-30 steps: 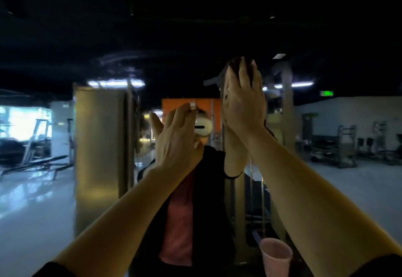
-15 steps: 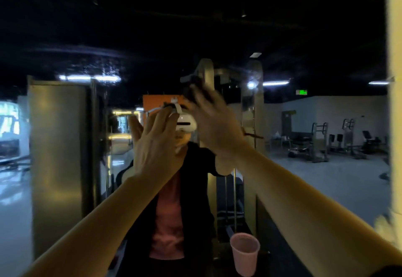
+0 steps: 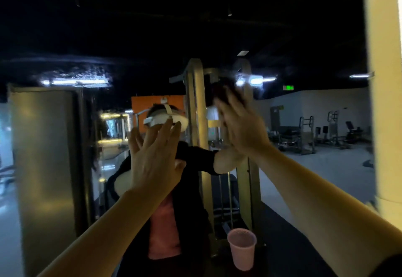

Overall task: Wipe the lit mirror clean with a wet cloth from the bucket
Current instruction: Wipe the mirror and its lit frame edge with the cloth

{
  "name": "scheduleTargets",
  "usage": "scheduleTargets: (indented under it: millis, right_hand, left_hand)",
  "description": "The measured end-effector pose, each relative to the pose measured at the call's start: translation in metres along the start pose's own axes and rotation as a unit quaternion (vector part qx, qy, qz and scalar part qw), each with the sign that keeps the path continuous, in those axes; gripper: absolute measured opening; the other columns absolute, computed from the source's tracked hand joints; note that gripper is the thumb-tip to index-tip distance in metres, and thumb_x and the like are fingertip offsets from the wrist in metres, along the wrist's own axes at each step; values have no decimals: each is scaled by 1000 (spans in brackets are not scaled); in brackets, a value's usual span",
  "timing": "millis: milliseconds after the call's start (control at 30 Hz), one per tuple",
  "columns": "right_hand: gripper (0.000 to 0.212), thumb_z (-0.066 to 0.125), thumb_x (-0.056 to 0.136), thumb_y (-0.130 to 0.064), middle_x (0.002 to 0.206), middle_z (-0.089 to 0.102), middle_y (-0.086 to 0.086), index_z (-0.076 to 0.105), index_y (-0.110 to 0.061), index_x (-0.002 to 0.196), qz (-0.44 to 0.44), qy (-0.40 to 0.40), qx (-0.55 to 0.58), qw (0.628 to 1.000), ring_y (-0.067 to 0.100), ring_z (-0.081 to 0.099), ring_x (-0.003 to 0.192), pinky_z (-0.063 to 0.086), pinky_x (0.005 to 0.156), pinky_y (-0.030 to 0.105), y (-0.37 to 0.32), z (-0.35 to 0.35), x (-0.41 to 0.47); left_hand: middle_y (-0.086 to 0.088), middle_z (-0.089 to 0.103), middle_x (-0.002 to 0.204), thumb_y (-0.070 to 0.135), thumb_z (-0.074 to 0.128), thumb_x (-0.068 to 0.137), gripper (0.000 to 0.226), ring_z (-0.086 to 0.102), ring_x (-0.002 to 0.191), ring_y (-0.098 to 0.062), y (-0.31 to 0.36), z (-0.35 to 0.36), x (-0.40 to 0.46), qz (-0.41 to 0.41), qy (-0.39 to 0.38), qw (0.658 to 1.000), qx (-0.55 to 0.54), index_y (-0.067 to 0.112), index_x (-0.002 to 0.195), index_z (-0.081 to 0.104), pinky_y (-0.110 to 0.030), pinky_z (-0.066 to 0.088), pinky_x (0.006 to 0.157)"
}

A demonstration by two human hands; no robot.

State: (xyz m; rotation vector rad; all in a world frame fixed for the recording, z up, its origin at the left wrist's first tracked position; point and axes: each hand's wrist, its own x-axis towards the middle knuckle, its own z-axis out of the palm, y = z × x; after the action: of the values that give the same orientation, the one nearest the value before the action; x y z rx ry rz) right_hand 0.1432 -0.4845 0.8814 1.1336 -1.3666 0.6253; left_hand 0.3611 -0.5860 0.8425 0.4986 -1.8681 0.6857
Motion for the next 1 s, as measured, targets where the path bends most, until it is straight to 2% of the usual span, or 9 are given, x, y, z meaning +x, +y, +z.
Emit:
scheduleTargets:
  millis: [67, 167, 233, 333, 433, 567, 667, 867, 1000]
  right_hand:
    - [57, 25, 97, -29, 161, 23, 12, 34, -14, 152, 155, 21, 21, 988, 35, 17, 149, 36, 113, 54, 12, -5, 1]
    - [57, 22, 99, -24, 163, 20, 14, 29, -10, 154, 260, 92, 24, 961, 34, 13, 151, 26, 120, 49, -20, 2, 11]
    - [51, 30, 102, -19, 162, 23, 13, 34, -13, 152, 179, 86, 12, 980, 35, 12, 151, 23, 121, 47, -51, 12, 18]
    - [53, 48, 101, -21, 161, 28, 8, 35, -18, 152, -84, 5, -22, 996, 33, 10, 151, 8, 125, 38, -66, 20, 21]
    - [50, 53, 99, -24, 157, 36, 8, 44, -16, 148, -146, 22, -22, 989, 32, 21, 149, 13, 123, 38, -36, 12, 31]
    - [51, 49, 98, -23, 159, 32, 9, 42, -15, 149, -29, 42, 1, 999, 33, 19, 149, 25, 120, 49, 18, -1, 35]
    - [48, 37, 103, -23, 160, 29, 9, 39, -15, 150, 27, 59, 14, 998, 32, 15, 150, 15, 123, 46, 71, -8, 28]
    - [53, 42, 100, -21, 162, 26, 8, 36, -16, 152, 59, 63, -4, 996, 31, 13, 151, 6, 124, 42, 160, -17, 1]
    - [56, 43, 97, -20, 163, 22, 9, 34, -15, 152, 213, 94, 17, 973, 34, 14, 150, 22, 121, 53, 194, -22, -33]
  left_hand:
    - [-11, 52, 142, 33, 93, 54, 94, 52, 124, -34, -5, 0, 0, 9, 0, 1000, -3, 9, 136, 55, -67, 22, 108]
    - [-9, 50, 141, 34, 90, 57, 87, 50, 123, -32, -8, -2, 2, 22, -2, 1000, -2, 11, 134, 56, -68, 21, 110]
    - [-8, 50, 139, 33, 88, 59, 81, 48, 123, -30, -5, 0, 5, 14, -1, 1000, -11, 12, 130, 57, -66, 18, 112]
    - [-7, 52, 132, 31, 87, 58, 78, 45, 120, -27, 13, 3, 14, 9, 7, 1000, -20, 11, 127, 55, -65, 16, 113]
    - [-6, 51, 131, 29, 88, 58, 77, 46, 120, -25, 33, 8, 24, 15, 12, 1000, -21, 8, 124, 54, -67, 18, 113]
    - [-7, 49, 138, 38, 89, 56, 87, 46, 124, -27, 65, 19, 37, 32, 15, 999, -2, 10, 131, 54, -68, 17, 111]
    - [-5, 51, 138, 42, 88, 59, 86, 48, 124, -27, 103, 28, 51, 22, 20, 1000, 2, 11, 132, 54, -68, 16, 112]
    - [-2, 52, 136, 37, 84, 66, 71, 48, 122, -23, 184, 44, 74, -1, 48, 999, 2, 12, 127, 57, -61, 8, 114]
    - [-6, 52, 137, 27, 79, 67, 62, 48, 125, -27, 212, 47, 78, -6, 29, 999, 12, 11, 124, 59, -66, 10, 114]
